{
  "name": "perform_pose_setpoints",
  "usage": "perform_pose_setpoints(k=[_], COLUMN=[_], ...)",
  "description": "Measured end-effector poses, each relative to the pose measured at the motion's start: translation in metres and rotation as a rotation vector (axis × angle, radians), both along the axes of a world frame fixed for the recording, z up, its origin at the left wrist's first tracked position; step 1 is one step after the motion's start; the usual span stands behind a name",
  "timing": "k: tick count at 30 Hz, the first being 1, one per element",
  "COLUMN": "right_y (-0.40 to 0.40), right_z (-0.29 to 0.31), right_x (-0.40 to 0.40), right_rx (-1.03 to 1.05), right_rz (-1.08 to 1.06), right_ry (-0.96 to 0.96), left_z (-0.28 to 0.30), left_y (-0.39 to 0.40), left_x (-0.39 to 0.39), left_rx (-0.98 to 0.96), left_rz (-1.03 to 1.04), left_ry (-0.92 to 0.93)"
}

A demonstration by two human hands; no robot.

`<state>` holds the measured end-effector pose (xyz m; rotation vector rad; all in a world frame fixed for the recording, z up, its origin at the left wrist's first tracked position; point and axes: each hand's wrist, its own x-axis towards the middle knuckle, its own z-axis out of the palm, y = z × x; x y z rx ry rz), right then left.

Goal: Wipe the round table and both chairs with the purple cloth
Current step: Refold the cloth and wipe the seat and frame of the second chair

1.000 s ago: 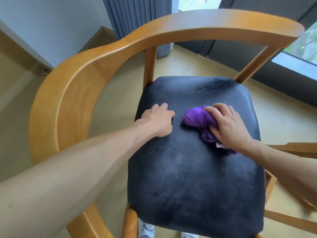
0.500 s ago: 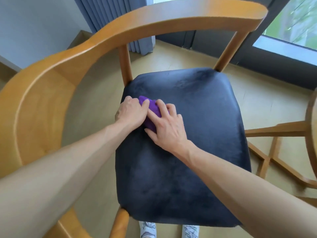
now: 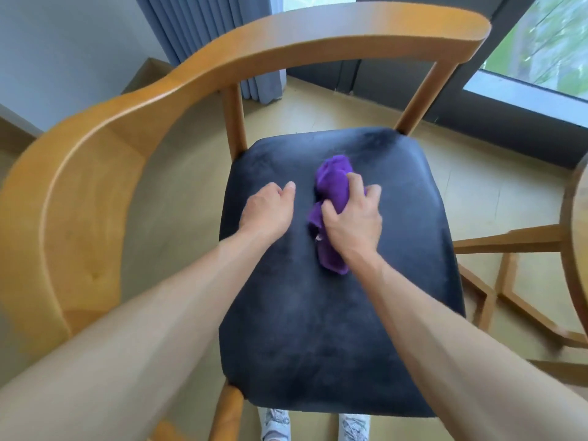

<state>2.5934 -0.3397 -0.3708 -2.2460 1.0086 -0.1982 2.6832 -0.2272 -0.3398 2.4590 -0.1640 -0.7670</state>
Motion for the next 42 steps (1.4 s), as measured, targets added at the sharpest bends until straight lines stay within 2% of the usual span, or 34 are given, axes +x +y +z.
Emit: perform_pose_setpoints(k=[2, 4, 7, 8, 10, 12, 16, 17, 19, 21, 23, 26, 28, 30, 31, 33, 34, 35, 39, 40, 42], right_y=[0.056, 0.085, 0.063, 0.047, 0.020, 0.003, -0.020, -0.025, -0.036, -0.047, -0.058, -0.074, -0.078, -0.078, -0.080, -0.087, -0.091, -0.095, -0.101, -0.100, -0.098], right_z=[0.002, 0.007, 0.016, 0.018, 0.026, 0.029, 0.036, 0.039, 0.050, 0.069, 0.090, 0.116, 0.119, 0.106, 0.096, 0.070, 0.058, 0.049, 0.028, 0.025, 0.021], right_x=[0.006, 0.008, 0.010, 0.007, 0.002, -0.004, -0.014, -0.015, -0.013, -0.003, 0.009, 0.025, 0.023, 0.010, 0.001, -0.019, -0.028, -0.035, -0.044, -0.045, -0.045], right_rx=[0.309, 0.647, 1.217, 1.356, 1.478, 1.380, 0.721, 0.612, 0.445, 0.313, 0.242, 0.063, -0.064, -0.134, -0.145, -0.183, -0.187, -0.161, -0.084, -0.087, -0.079], right_rz=[0.072, -0.028, -0.308, -0.309, -0.223, -0.086, 0.188, 0.248, 0.331, 0.383, 0.467, 0.590, 0.618, 0.606, 0.593, 0.607, 0.608, 0.563, 0.268, 0.257, 0.261], right_ry=[-0.122, -0.201, -0.189, -0.150, -0.073, -0.039, -0.018, -0.001, 0.010, -0.045, -0.165, -0.381, -0.467, -0.412, -0.297, 0.059, 0.209, 0.286, 0.256, 0.258, 0.275], left_z=[0.003, 0.006, 0.003, 0.003, 0.006, 0.012, 0.029, 0.035, 0.051, 0.073, 0.096, 0.127, 0.134, 0.125, 0.116, 0.093, 0.079, 0.066, 0.021, 0.011, -0.006], left_y=[0.016, 0.030, 0.045, 0.046, 0.043, 0.040, 0.040, 0.039, 0.036, 0.030, 0.024, 0.019, 0.020, 0.024, 0.027, 0.036, 0.040, 0.042, 0.027, 0.017, -0.007], left_x=[0.001, -0.003, 0.002, 0.004, 0.008, 0.009, 0.015, 0.017, 0.020, 0.025, 0.032, 0.036, 0.028, 0.016, 0.011, 0.004, 0.003, 0.003, -0.006, -0.009, -0.014], left_rx=[-0.097, -0.243, -0.437, -0.482, -0.568, -0.556, -0.210, -0.185, -0.206, -0.235, -0.277, -0.341, -0.385, -0.316, -0.209, 0.083, 0.193, 0.227, -0.035, -0.063, 0.011], left_rz=[0.124, 0.273, 0.374, 0.372, 0.347, 0.266, -0.049, -0.046, -0.008, -0.057, -0.169, -0.324, -0.439, -0.575, -0.659, -0.813, -0.826, -0.785, -0.443, -0.413, -0.410], left_ry=[0.147, 0.291, 0.412, 0.444, 0.467, 0.398, 0.024, 0.010, 0.097, 0.114, -0.077, -0.530, -0.695, -0.686, -0.602, -0.317, -0.194, -0.158, -0.403, -0.439, -0.432])
